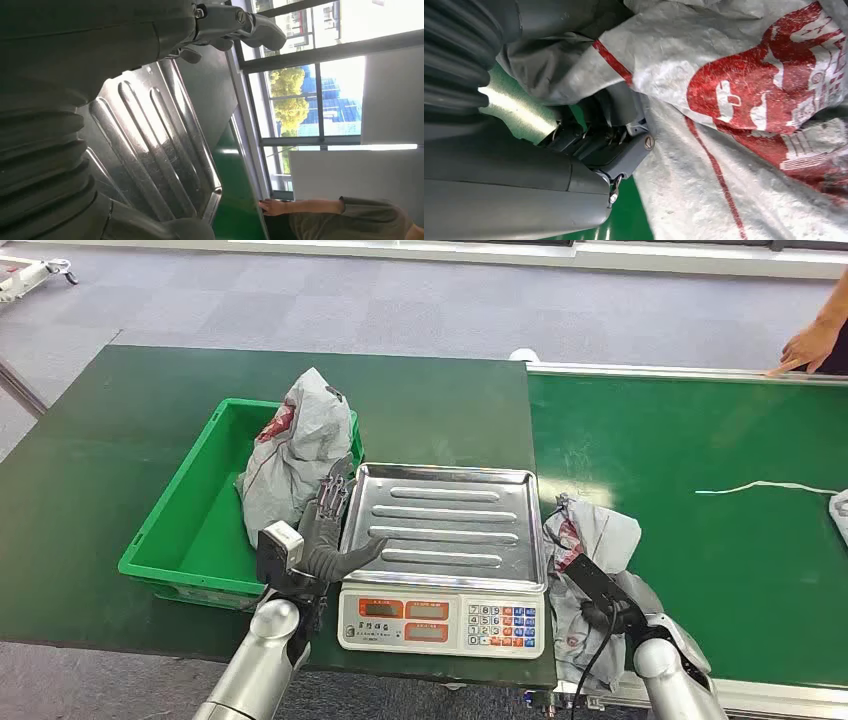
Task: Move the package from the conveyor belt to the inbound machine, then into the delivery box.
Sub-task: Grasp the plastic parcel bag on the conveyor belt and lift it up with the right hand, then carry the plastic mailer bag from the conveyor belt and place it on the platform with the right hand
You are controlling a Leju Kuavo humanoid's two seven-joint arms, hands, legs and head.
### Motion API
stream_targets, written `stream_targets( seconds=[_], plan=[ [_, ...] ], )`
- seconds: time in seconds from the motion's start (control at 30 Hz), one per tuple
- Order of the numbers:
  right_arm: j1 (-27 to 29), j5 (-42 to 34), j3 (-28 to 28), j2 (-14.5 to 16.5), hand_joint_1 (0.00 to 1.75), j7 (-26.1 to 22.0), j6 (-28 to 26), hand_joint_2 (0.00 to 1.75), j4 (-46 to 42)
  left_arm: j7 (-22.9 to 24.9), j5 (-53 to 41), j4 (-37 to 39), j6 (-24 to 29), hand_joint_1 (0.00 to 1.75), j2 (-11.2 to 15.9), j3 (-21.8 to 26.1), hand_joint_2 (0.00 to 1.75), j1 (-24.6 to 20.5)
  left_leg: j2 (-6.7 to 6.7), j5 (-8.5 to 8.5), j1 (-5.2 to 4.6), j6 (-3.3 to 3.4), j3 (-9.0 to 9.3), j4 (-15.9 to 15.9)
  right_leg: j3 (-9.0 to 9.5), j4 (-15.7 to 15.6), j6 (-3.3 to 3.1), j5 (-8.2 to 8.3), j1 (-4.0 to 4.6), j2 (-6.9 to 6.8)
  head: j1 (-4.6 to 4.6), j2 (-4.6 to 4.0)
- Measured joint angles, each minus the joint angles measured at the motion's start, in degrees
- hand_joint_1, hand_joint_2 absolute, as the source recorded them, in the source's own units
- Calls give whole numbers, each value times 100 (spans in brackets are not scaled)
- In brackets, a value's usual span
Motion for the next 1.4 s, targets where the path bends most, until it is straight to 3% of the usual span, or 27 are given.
stream_targets(
  seconds=[0.2,0.33,0.57,0.73,0.97,1.4],
  plan=[
    [125,-10,-9,8,175,-86,-275,175,-251,0,1,0,-3,0,1,0,175,1,0,0,0,0,-2,0,-1,0,0,0,0,0,0,0],
    [246,-144,-106,40,175,-443,-684,175,-635,1,5,-46,-17,0,5,0,175,22,0,0,0,0,-3,0,-2,0,0,0,0,0,0,0],
    [652,-534,-582,245,175,-1788,-2191,175,-1966,0,44,-155,-109,0,15,0,175,55,0,0,0,0,-8,0,-10,0,0,0,0,0,0,0],
    [960,-186,-903,388,175,-2156,-2923,175,-2969,0,67,-155,-157,0,15,-1,175,32,2,-2,0,-1,-9,0,-13,0,0,-2,0,1,0,0],
    [1137,-108,-1033,462,175,-2164,-2977,175,-3482,0,70,-154,-161,0,14,-2,175,-2,7,-2,0,-1,-8,0,-13,0,0,-1,0,4,0,0],
    [1189,-40,-1101,500,175,-2164,-3022,175,-3659,0,71,-154,-162,0,13,-2,175,-7,7,-2,0,-1,-9,0,-14,0,-1,-1,0,5,0,0]
  ],
)
